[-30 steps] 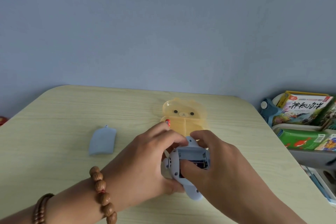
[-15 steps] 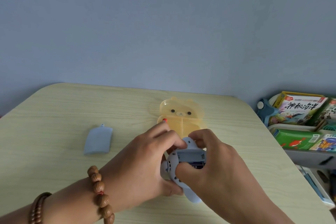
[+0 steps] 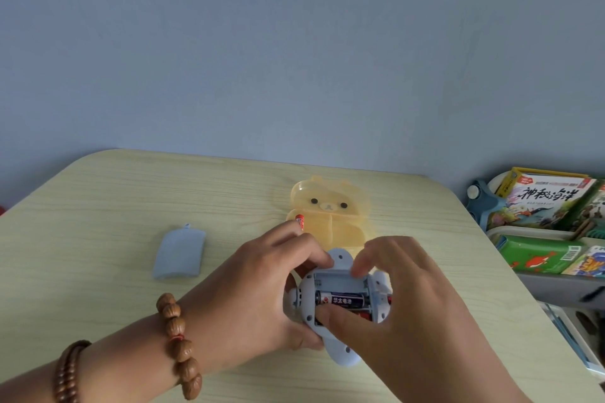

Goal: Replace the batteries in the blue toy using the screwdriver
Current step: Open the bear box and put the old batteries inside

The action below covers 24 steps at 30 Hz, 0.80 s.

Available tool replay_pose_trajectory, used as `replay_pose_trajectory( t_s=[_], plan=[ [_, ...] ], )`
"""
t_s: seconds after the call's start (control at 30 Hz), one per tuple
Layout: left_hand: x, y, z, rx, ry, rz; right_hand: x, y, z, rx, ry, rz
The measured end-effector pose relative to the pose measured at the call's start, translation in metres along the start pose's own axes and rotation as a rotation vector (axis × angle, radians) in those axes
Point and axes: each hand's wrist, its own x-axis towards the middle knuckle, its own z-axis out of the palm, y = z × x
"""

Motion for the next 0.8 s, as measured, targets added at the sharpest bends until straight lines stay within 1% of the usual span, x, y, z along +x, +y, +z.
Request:
replay_pose_trajectory(
  t_s=[0.1,0.27,0.37,0.43,0.5,0.53,0.63,0.73,0.8],
  plan=[
    [0.001,0.002,0.0,0.006,-0.017,0.005,0.004,0.002,0.0,-0.05,-0.042,-0.073],
    [0.002,0.002,-0.001,-0.007,-0.018,-0.006,0.015,0.005,-0.002,0.025,-0.117,-0.14],
    [0.001,0.001,-0.001,-0.017,-0.013,-0.001,0.018,0.006,-0.012,0.237,-0.046,-0.1],
    [0.0,0.0,-0.001,-0.015,-0.012,-0.006,0.023,0.011,-0.017,0.457,0.035,-0.026],
    [0.0,-0.001,-0.002,-0.021,-0.023,-0.007,0.032,0.015,-0.019,0.68,0.073,0.042],
    [0.001,-0.001,-0.003,-0.015,-0.035,-0.003,0.037,0.018,-0.019,0.753,0.083,0.062],
    [0.002,0.002,-0.006,-0.006,-0.066,-0.016,0.05,0.026,-0.02,0.881,0.057,0.121],
    [0.003,0.002,-0.007,0.01,-0.071,-0.024,0.059,0.034,-0.024,0.988,-0.058,0.217],
    [0.003,0.002,-0.007,0.008,-0.072,-0.022,0.063,0.038,-0.028,0.938,-0.097,0.209]
  ],
)
